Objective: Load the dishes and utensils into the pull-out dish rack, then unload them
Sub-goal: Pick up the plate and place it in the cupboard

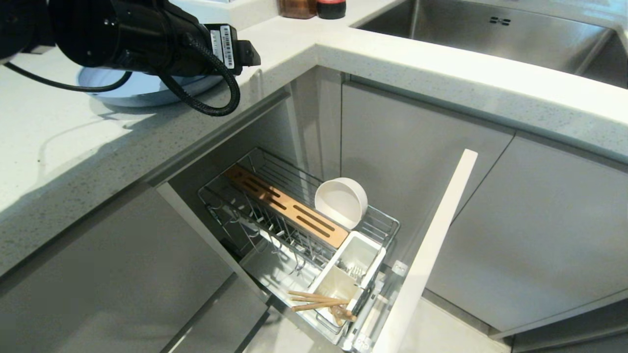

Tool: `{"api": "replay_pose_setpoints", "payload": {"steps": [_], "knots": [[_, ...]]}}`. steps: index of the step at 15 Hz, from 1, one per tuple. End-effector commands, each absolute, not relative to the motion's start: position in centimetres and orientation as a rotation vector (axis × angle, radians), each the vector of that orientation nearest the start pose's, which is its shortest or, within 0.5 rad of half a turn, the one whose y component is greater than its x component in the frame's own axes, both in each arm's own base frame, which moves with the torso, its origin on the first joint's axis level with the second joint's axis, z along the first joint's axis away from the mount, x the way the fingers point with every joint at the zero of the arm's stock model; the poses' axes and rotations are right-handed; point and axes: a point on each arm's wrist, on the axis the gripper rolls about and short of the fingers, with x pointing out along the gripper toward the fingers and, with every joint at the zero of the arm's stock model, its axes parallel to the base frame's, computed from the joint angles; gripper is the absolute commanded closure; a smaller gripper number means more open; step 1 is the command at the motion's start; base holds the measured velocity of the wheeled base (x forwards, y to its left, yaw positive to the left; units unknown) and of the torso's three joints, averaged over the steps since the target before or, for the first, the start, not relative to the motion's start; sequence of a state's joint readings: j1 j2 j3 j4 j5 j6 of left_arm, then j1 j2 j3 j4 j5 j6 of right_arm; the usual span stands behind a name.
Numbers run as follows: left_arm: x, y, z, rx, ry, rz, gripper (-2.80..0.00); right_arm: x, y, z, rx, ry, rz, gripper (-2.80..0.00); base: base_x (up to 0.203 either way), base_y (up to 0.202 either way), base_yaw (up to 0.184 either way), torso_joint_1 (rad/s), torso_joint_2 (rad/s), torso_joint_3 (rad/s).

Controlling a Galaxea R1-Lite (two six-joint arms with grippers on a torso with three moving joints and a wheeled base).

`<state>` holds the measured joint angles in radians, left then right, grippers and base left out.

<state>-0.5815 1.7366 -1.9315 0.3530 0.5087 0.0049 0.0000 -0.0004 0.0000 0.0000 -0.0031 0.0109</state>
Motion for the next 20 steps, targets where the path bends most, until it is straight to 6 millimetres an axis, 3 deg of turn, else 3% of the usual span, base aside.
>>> {"api": "replay_pose_setpoints", "payload": {"steps": [1,8,9,20], "knots": [[26.1,-15.8,38.8,0.088,0.137,-0.068,-2.80,-2.3,0.0,7.5,0.011,0.002,-0.003,0.00,0.000,0.000,0.000,0.000,0.00,0.000],[25.9,-15.6,38.9,0.085,0.136,-0.063,-2.80,-2.3,0.0,7.5,0.011,0.002,-0.003,0.00,0.000,0.000,0.000,0.000,0.00,0.000],[25.8,-15.6,39.0,0.082,0.133,-0.061,0.00,-2.3,0.0,7.5,0.011,0.002,-0.003,0.00,0.000,0.000,0.000,0.000,0.00,0.000],[25.1,-15.2,39.6,0.069,0.113,-0.063,0.00,-2.3,0.0,7.5,0.011,0.002,-0.003,0.00,0.000,0.000,0.000,0.000,0.00,0.000]]}}
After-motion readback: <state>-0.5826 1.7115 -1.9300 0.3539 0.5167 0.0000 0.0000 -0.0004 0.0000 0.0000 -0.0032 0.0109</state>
